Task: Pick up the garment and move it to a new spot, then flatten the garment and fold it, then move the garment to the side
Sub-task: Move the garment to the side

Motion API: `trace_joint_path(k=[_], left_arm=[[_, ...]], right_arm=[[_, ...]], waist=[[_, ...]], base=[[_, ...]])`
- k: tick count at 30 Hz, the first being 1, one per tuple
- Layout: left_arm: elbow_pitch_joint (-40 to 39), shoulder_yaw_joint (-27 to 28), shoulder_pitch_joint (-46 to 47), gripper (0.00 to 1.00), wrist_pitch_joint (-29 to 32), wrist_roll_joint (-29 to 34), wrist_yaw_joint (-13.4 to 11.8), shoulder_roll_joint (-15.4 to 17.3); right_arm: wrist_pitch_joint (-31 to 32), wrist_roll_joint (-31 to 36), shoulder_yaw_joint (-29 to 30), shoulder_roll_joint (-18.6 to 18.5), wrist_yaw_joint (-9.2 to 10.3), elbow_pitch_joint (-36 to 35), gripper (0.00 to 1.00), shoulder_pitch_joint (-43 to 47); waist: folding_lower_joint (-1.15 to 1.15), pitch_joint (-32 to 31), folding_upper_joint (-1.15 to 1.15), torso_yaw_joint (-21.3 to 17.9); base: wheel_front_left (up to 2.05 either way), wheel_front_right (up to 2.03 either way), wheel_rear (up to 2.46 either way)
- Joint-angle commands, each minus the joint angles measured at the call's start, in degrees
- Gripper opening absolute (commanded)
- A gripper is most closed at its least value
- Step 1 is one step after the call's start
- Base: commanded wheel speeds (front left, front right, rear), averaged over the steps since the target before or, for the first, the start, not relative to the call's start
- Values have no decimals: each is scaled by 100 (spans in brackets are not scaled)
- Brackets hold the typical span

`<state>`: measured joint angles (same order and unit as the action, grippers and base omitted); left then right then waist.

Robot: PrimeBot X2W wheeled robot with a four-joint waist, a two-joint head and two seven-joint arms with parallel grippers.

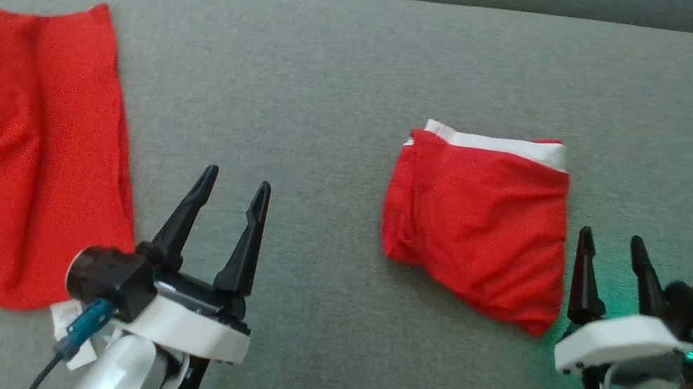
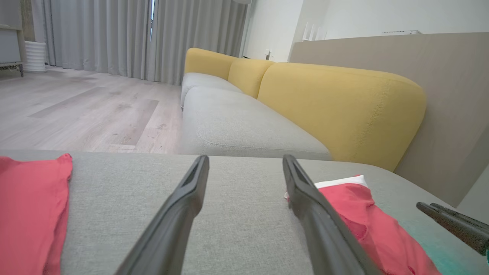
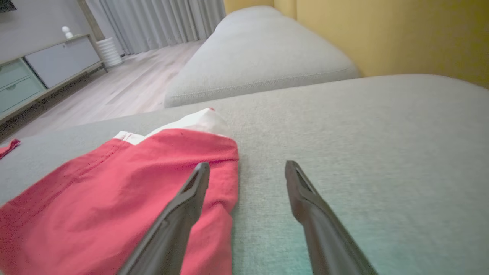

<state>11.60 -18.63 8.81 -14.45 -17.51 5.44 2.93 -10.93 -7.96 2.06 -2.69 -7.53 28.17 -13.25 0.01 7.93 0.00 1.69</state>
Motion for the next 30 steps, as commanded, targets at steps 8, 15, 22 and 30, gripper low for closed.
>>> trace_joint_path(k=[8,15,22,30], left_arm=[[-187,15,399,100,-55,45,-79,-5],[-251,-41,449,100,-55,-9,-125,-5],[-246,59,438,100,-55,39,-214,-5],[-194,179,391,100,-55,138,-395,-5]], right_arm=[[538,-546,-384,-19,4,1506,100,-1135],[585,-586,-906,-19,4,2668,0,-1737],[-101,364,-870,-19,4,2929,0,-2066],[-227,1231,-624,-363,4,2788,0,-2115]], waist=[[-1,289,0,436],[-1,343,0,579],[-1,235,0,388],[-1,20,0,93]], base=[[0,0,0],[0,0,0],[0,0,0],[0,0,0]])
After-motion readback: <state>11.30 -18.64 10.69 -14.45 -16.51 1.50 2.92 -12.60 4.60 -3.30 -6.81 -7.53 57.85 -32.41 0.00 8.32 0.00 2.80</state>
